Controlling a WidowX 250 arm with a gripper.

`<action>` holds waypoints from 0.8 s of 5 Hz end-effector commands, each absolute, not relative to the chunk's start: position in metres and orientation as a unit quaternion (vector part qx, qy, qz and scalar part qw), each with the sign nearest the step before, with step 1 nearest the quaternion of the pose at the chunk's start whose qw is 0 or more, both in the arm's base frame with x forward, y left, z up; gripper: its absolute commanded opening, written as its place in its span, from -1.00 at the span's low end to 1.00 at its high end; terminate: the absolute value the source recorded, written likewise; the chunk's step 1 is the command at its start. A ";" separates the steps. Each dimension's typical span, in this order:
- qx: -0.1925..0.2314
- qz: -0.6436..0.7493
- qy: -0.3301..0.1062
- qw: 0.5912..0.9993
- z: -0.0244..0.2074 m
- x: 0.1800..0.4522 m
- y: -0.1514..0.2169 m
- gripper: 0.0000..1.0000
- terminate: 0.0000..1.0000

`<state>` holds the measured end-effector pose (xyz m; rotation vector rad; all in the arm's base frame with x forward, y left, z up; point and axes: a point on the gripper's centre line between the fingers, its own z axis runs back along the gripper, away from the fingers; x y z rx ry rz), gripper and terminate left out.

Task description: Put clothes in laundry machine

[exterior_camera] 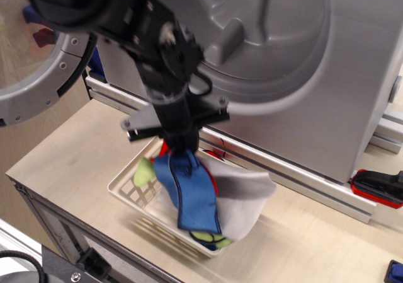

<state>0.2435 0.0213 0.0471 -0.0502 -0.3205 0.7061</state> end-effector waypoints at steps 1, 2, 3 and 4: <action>-0.066 0.295 -0.238 0.923 0.114 0.255 0.018 -1.00 -1.00; -0.083 0.282 -0.276 0.915 0.134 0.259 0.019 -1.00 -1.00; -0.102 0.278 -0.290 0.910 0.152 0.264 0.020 -1.00 -1.00; -0.109 0.280 -0.304 0.904 0.160 0.280 0.019 -1.00 -1.00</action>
